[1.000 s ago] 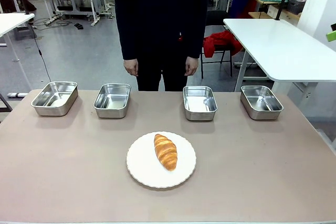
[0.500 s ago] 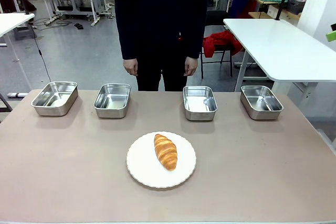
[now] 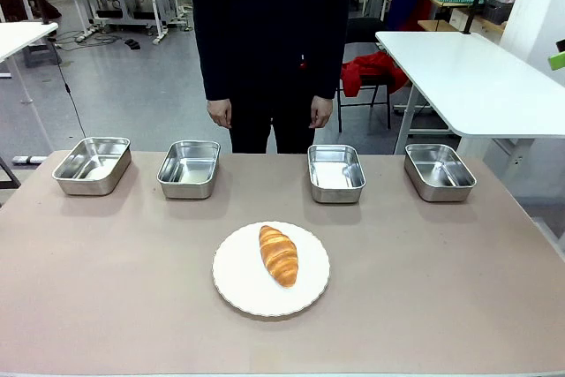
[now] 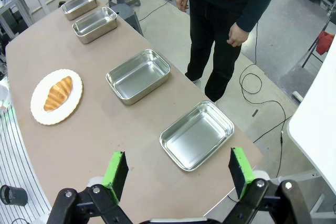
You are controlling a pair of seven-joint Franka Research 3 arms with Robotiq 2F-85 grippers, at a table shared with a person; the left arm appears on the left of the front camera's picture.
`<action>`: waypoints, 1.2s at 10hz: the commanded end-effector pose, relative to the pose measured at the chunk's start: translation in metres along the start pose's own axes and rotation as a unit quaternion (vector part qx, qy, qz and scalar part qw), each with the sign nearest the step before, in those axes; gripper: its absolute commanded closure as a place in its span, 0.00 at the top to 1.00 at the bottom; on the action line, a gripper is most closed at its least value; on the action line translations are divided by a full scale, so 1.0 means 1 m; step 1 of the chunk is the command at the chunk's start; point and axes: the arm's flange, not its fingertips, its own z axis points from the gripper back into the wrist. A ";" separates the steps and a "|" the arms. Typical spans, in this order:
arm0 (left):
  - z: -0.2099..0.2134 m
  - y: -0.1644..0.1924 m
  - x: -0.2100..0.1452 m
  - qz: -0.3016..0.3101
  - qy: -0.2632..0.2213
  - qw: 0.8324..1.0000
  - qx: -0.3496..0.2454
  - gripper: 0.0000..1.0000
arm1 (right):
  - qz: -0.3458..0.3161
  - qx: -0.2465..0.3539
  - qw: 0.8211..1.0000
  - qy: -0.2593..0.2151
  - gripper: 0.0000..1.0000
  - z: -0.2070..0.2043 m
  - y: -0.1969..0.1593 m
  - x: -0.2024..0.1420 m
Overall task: Place the bread in the container.
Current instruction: Place the Butter Roll into the Airtight Container indicated by the human.
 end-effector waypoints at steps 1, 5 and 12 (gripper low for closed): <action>0.001 -0.002 0.000 -0.007 -0.002 1.000 -0.003 1.00 | 0.001 0.001 1.000 -0.006 1.00 -0.001 0.000 0.001; 0.001 -0.002 0.000 -0.007 -0.002 1.000 -0.003 1.00 | 0.001 0.001 1.000 -0.006 1.00 -0.001 0.000 0.001; 0.001 -0.002 0.000 -0.007 -0.002 1.000 -0.003 1.00 | 0.001 0.001 1.000 -0.006 1.00 -0.001 0.000 0.001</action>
